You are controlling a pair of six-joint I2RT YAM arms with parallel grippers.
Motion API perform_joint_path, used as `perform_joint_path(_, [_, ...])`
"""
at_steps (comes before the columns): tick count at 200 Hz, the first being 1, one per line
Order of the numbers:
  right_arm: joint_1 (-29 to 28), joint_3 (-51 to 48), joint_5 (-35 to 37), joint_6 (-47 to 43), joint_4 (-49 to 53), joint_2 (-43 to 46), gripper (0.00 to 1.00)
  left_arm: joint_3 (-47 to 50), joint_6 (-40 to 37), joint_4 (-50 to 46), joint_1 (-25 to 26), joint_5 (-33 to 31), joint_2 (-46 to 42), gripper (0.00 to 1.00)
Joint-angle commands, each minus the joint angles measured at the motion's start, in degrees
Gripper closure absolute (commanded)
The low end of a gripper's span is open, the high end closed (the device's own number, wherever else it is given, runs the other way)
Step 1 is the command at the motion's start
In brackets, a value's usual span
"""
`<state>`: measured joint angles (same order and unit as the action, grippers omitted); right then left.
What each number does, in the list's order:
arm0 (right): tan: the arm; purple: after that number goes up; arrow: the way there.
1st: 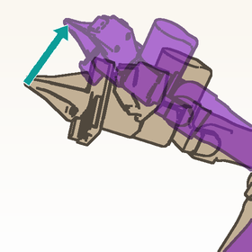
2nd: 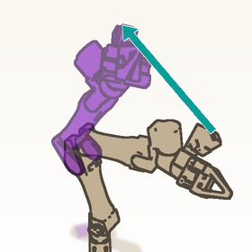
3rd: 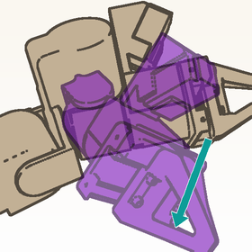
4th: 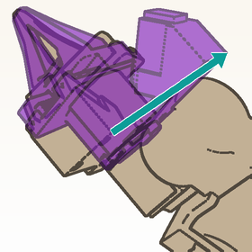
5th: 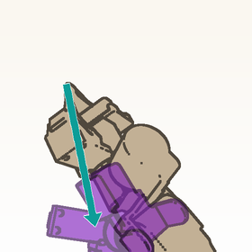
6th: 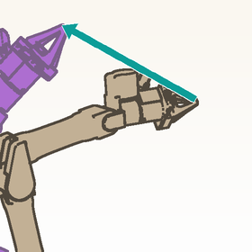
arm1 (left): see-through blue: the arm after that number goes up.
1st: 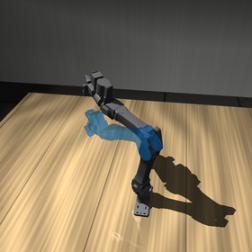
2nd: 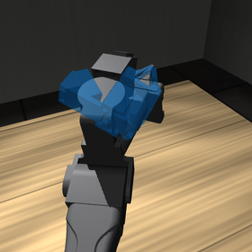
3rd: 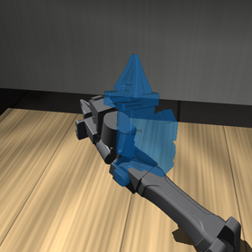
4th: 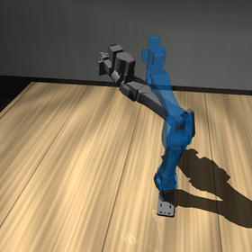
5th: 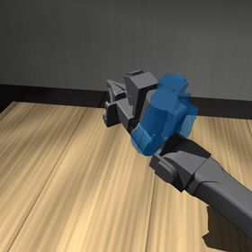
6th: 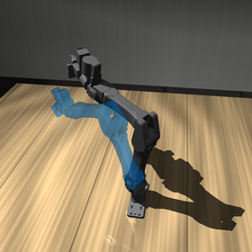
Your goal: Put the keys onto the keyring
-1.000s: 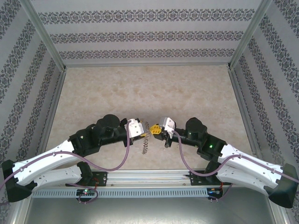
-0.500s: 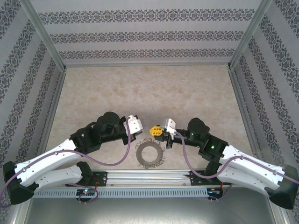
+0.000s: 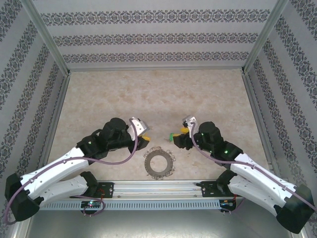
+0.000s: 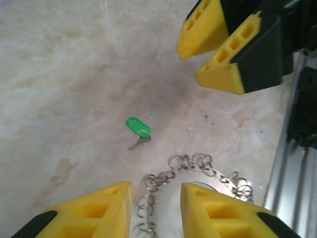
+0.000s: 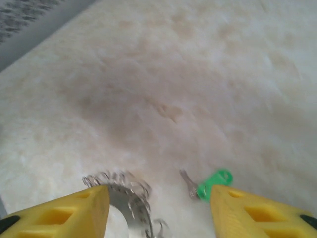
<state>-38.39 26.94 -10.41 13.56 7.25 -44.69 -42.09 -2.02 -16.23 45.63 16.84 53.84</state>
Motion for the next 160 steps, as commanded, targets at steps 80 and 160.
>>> perform_joint_path(80, [-8.2, -9.1, -3.1, 20.3, 17.5, 8.4, 0.41, 3.4, 10.5, 7.1, -0.7, 7.8, 3.7, 0.61])
perform_joint_path(160, [-16.2, -3.4, 1.1, 19.9, 16.3, -8.5, 0.5, 7.3, 10.5, 10.2, -2.0, 8.7, -1.3, 0.6])
